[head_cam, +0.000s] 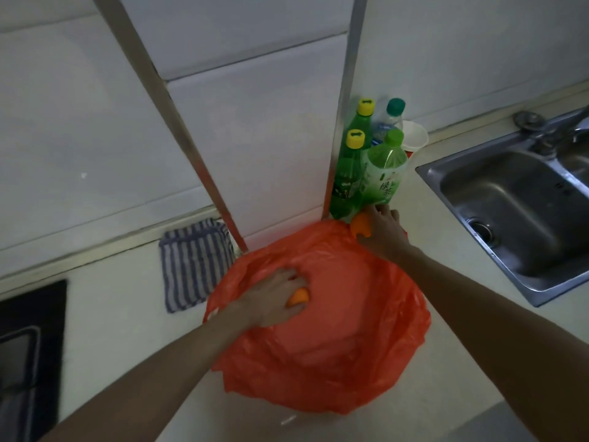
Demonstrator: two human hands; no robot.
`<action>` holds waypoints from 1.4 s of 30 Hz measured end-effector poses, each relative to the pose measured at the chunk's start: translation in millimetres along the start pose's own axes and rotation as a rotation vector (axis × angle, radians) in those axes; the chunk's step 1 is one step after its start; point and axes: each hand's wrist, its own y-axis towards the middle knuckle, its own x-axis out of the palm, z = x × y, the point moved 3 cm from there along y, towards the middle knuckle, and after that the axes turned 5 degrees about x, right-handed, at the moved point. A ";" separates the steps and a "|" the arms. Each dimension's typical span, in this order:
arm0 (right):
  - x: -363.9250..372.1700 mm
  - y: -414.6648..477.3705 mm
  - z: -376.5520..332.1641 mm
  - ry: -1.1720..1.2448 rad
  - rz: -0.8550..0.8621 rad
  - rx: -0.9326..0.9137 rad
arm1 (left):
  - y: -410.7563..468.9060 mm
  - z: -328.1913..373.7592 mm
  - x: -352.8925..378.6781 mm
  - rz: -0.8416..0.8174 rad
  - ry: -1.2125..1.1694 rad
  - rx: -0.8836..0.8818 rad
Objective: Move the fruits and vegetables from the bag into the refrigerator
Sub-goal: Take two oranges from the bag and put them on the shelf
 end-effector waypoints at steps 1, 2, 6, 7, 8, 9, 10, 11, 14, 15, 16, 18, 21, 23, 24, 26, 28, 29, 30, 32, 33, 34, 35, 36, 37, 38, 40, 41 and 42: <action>-0.3 0.8 -1.2 -0.009 0.002 -0.007 | -1.2 0.7 1.3 -0.001 0.000 0.003; -0.6 1.2 -2.3 -0.018 0.000 -0.012 | -2.9 0.7 2.2 -0.004 0.009 0.005; -3.2 -0.4 -4.2 -0.022 -0.016 -0.011 | -8.7 0.5 2.5 -0.058 0.060 0.016; -4.2 -1.8 -4.6 -0.022 -0.018 -0.011 | -9.0 0.6 0.9 -0.061 0.067 0.018; -5.3 -3.3 -5.3 -0.024 -0.018 -0.012 | -8.9 0.9 -1.1 -0.057 0.074 0.018; -6.8 -5.4 -6.4 -0.026 -0.018 -0.014 | -9.0 2.0 -3.5 -0.050 0.077 0.015; -8.5 -8.0 -7.7 -0.027 -0.015 -0.017 | -9.0 3.2 -5.9 -0.038 0.075 0.011; -10.5 -10.7 -9.6 -0.027 -0.013 -0.019 | -9.3 5.1 -8.9 -0.021 0.066 0.008; -18.1 -21.9 -16.1 -0.020 -0.007 -0.025 | -14.4 12.7 -20.2 0.044 0.047 0.015; -21.4 -26.6 -18.8 -0.015 -0.003 -0.034 | -17.5 15.7 -24.7 0.064 0.052 0.016; -24.9 -31.6 -21.3 -0.010 0.003 -0.044 | -21.5 18.1 -28.6 0.084 0.058 0.021; -32.9 -43.9 -26.7 -0.004 0.017 -0.057 | -30.8 22.2 -37.5 0.128 0.069 0.026; -45.7 -65.3 -36.6 0.001 0.041 -0.070 | -48.6 26.3 -54.0 0.185 0.098 0.006; -54.1 -81.3 -45.8 0.019 0.066 -0.074 | -64.4 30.5 -68.0 0.229 0.108 0.004; -57.7 -89.7 -51.6 0.036 0.079 -0.075 | -74.2 32.9 -74.9 0.247 0.110 0.000; -62.6 -106.6 -65.1 0.057 0.099 -0.084 | -97.3 36.6 -86.9 0.271 0.107 -0.023; -64.1 -123.8 -82.3 0.050 0.104 -0.106 | -124.4 36.5 -96.6 0.299 0.108 -0.069; -64.1 -132.9 -92.9 0.041 0.106 -0.125 | -140.0 35.7 -101.0 0.316 0.107 -0.093; -63.5 -141.9 -104.3 0.036 0.112 -0.150 | -156.3 34.5 -104.6 0.331 0.109 -0.114; -61.2 -162.8 -129.5 0.045 0.114 -0.200 | -192.4 33.4 -109.4 0.360 0.109 -0.155; -59.2 -174.4 -142.9 0.048 0.112 -0.225 | -212.2 33.6 -111.3 0.372 0.108 -0.180; -57.7 -186.7 -157.2 0.040 0.110 -0.257 | -232.7 34.5 -112.7 0.386 0.107 -0.209; -55.3 -199.0 -171.4 0.031 0.100 -0.286 | -254.2 36.6 -114.1 0.404 0.109 -0.238; -53.1 -211.4 -186.7 0.028 0.087 -0.315 | -276.7 38.1 -115.0 0.420 0.114 -0.270; -51.9 -223.8 -203.7 0.033 0.073 -0.342 | -299.9 39.9 -116.8 0.435 0.121 -0.305; -51.1 -235.5 -221.7 0.048 0.067 -0.370 | -323.5 40.8 -118.8 0.447 0.130 -0.343; -50.0 -255.3 -261.4 0.097 0.065 -0.434 | -371.8 41.3 -125.2 0.480 0.157 -0.420; -49.8 -265.2 -283.1 0.113 0.065 -0.475 | -396.5 41.4 -129.0 0.505 0.174 -0.454; -49.3 -276.8 -304.9 0.118 0.060 -0.524 | -421.1 41.7 -132.0 0.532 0.190 -0.484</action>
